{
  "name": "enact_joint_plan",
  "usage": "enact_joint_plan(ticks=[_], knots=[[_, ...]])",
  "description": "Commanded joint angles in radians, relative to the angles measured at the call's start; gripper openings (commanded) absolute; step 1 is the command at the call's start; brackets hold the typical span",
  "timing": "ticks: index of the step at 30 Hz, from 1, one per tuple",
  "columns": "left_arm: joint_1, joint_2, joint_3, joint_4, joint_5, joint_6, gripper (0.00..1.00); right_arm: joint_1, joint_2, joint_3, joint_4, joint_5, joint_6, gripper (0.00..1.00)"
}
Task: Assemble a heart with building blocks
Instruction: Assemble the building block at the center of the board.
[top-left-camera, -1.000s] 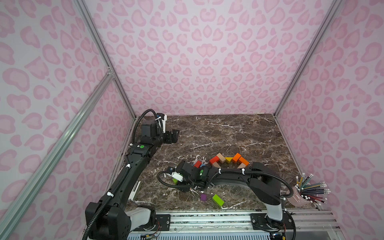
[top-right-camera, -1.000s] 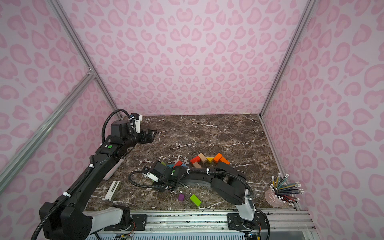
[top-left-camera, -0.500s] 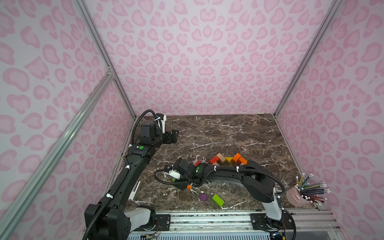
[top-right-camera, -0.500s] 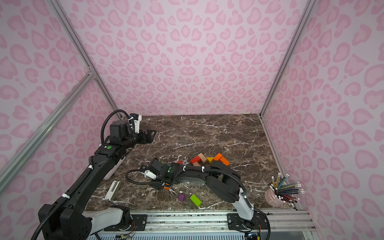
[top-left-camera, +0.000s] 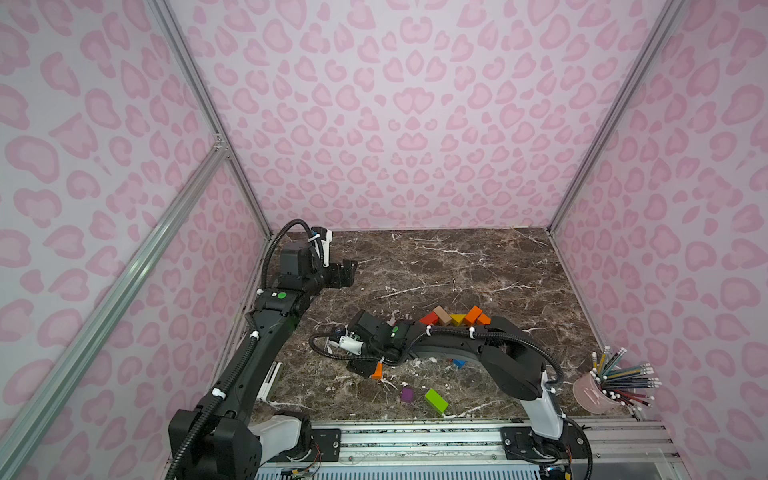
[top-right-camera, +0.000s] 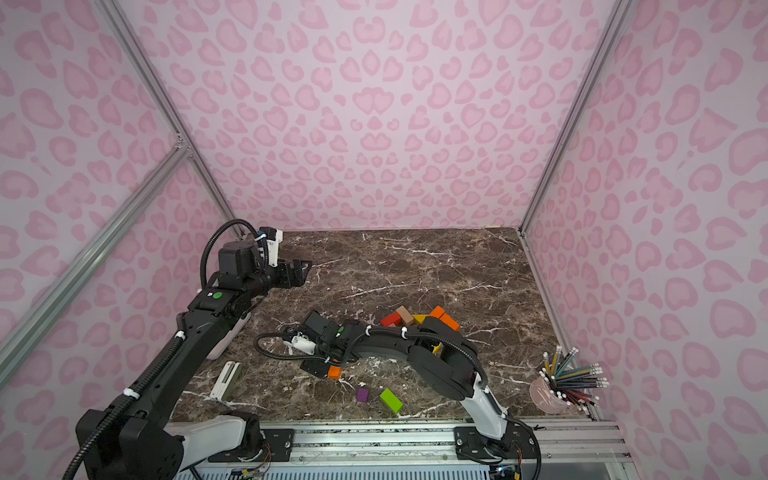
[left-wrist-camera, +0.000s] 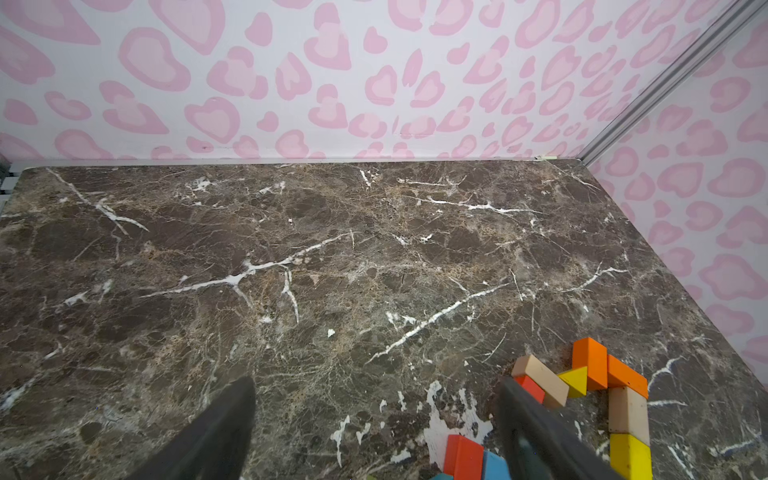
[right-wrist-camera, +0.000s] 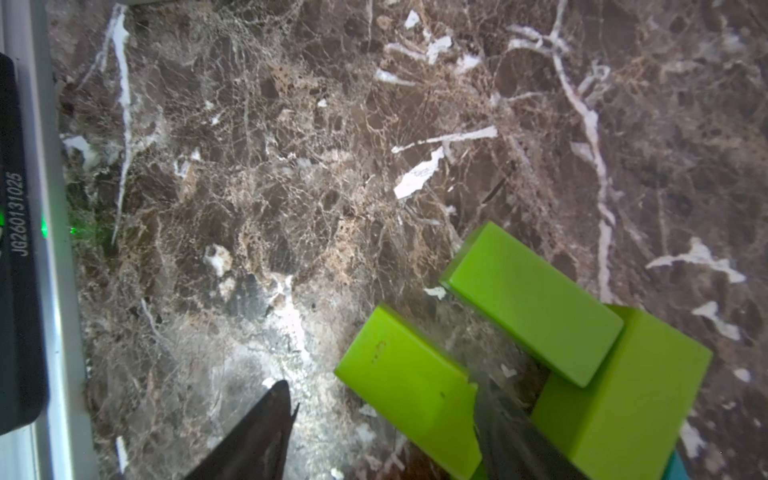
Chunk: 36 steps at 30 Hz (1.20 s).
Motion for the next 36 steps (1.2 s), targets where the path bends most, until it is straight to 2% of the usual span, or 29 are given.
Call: enact_joint_plan(ticks=[1, 7, 19, 25, 36], knots=[[0.003, -0.004, 0.000, 0.035, 0.009, 0.011, 0.92, -0.002, 0.003, 0.009, -0.021, -0.025, -0.007, 0.72], [0.006, -0.002, 0.000, 0.038, 0.014, 0.010, 0.92, 0.001, -0.022, -0.009, -0.019, -0.024, -0.003, 0.69], [0.012, -0.001, -0.001, 0.039, 0.025, 0.009, 0.92, -0.004, 0.009, 0.042, 0.006, 0.002, -0.015, 0.75], [0.012, -0.002, -0.002, 0.039, 0.029, 0.009, 0.92, -0.006, 0.039, 0.072, -0.012, 0.001, -0.029, 0.75], [0.015, -0.006, -0.004, 0.040, 0.034, 0.008, 0.92, -0.008, 0.030, 0.033, -0.019, 0.015, -0.028, 0.74]])
